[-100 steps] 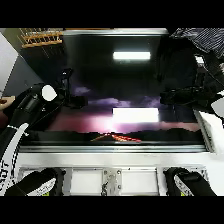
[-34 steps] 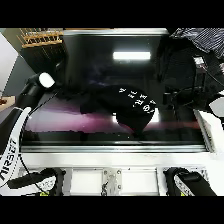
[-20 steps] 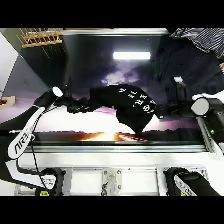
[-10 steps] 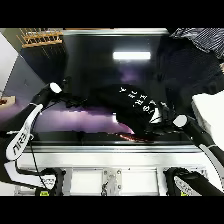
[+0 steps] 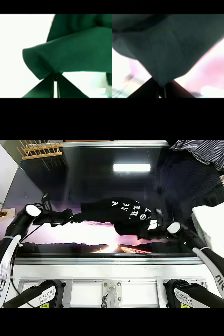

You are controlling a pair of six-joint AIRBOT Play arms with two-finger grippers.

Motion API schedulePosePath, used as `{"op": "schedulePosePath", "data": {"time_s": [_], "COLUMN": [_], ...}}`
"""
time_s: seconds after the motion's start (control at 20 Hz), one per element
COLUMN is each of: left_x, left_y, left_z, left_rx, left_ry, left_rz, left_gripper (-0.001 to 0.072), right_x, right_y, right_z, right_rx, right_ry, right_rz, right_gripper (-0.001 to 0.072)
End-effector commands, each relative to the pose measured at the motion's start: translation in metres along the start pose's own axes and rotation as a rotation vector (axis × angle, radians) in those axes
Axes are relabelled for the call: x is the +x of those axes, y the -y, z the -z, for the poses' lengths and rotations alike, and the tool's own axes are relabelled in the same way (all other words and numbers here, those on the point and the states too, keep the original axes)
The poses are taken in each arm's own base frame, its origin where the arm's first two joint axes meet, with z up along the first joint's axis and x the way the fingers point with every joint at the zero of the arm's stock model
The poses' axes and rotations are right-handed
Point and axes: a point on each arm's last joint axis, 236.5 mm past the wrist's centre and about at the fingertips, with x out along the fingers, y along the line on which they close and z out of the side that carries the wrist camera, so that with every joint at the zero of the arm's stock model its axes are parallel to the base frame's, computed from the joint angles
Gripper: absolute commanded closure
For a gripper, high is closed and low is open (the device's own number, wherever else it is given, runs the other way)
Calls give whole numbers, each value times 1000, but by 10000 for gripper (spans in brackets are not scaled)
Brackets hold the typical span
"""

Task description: Fold the clothes and pants, and hang the long-sleeved shirts on hangers.

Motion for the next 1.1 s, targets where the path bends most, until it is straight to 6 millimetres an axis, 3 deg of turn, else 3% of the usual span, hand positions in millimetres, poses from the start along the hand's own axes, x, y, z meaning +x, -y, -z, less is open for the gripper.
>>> {"op": "schedulePosePath", "data": {"time_s": [0.0, 0.05, 0.15, 0.2, 0.25, 0.3, 0.4, 0.55, 0.7, 0.8, 1.05], "left_x": [-21, -20, -10, -3, 1, 1, -8, -10, 15, 37, 77], "left_y": [10, 15, 23, 27, 30, 28, 16, -27, -54, -45, -3], "left_z": [16, 25, 52, 66, 73, 74, 63, 51, 83, 103, 130], "left_rx": [50, 66, 107, 130, 148, 157, 148, 14, -70, -75, -5], "left_ry": [20, 10, -44, -75, -91, -95, -83, -47, -167, -255, -397], "left_rz": [20, 25, 32, 34, 33, 24, -13, -78, -111, -79, -38], "left_gripper": [703, 703, 702, 642, 271, 74, 89, 89, 89, 89, 90], "right_x": [-63, -87, -117, -126, -131, -136, -143, -146, -142, -137, -118], "right_y": [65, 81, 89, 89, 88, 89, 85, 82, 81, 78, 80], "right_z": [-60, -82, -114, -122, -127, -128, -126, -115, -110, -106, -85], "right_rx": [-78, -77, -37, -16, -4, -3, -5, -4, 8, 22, 66], "right_ry": [62, 108, 202, 231, 248, 260, 266, 235, 218, 208, 153], "right_rz": [287, 352, 360, 349, 340, 342, 341, 338, 325, 305, 272], "right_gripper": [700, 700, 681, 534, 305, 134, 120, 120, 120, 120, 120]}}
